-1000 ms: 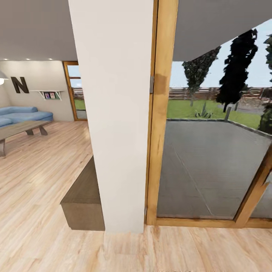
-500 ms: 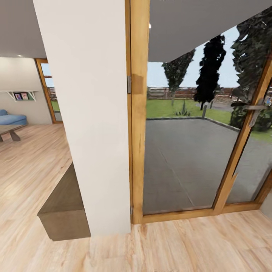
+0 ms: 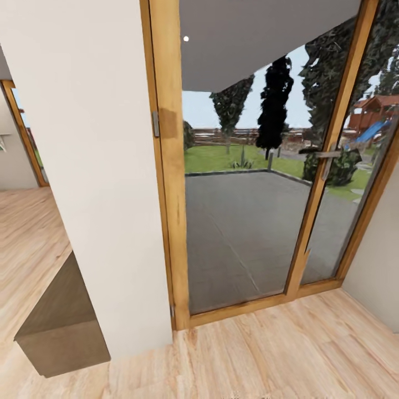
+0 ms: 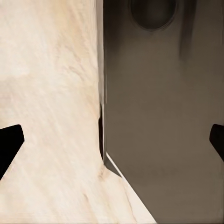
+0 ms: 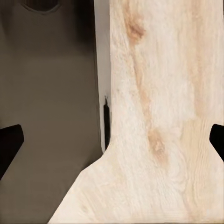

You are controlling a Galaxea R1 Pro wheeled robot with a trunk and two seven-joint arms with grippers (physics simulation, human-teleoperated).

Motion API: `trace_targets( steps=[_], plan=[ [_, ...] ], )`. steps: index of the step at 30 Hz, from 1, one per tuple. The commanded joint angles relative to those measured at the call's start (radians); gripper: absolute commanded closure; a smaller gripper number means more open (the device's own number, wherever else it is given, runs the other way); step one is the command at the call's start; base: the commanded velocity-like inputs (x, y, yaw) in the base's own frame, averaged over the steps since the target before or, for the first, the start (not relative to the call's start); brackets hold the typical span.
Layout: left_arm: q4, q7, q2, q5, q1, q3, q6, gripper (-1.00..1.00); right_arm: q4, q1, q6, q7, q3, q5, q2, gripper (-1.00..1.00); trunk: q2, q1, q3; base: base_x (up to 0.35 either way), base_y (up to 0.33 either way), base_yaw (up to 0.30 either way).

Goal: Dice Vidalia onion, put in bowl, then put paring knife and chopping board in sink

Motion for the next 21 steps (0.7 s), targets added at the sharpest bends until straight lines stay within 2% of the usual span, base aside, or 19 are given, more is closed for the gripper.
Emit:
trace_targets(
  steps=[1,4,6,12,21],
  plan=[
    [-0.002,0.000,0.002,0.000,0.001,0.000,-0.001,-1.00,-0.001,0.000,-0.002,0.016,-0.011,-0.001,-0.006,-1.00,0.000,0.000,-0.001,0.000,0.000,-0.300],
    [-0.001,0.000,0.008,0.000,0.001,-0.001,0.000,-1.00,-0.001,0.000,0.000,0.092,-0.056,0.000,-0.025,-1.00,0.000,0.000,-0.001,0.000,0.000,-0.300],
    [-0.001,0.000,0.008,0.000,0.001,-0.001,0.000,-1.00,-0.001,0.000,0.000,0.115,-0.065,0.001,-0.030,-1.00,0.000,0.000,-0.001,0.000,0.000,-0.300],
    [-0.001,0.000,0.009,0.000,0.001,-0.001,0.000,-1.00,-0.001,0.000,0.002,0.135,-0.074,0.002,-0.035,-1.00,0.000,0.000,-0.001,0.000,0.000,-0.300],
    [-0.001,0.000,0.009,0.000,0.001,0.000,0.000,-1.00,-0.001,0.000,0.003,0.129,-0.075,0.002,-0.036,-1.00,0.000,0.000,-0.001,0.000,0.000,-0.300]
  ],
)
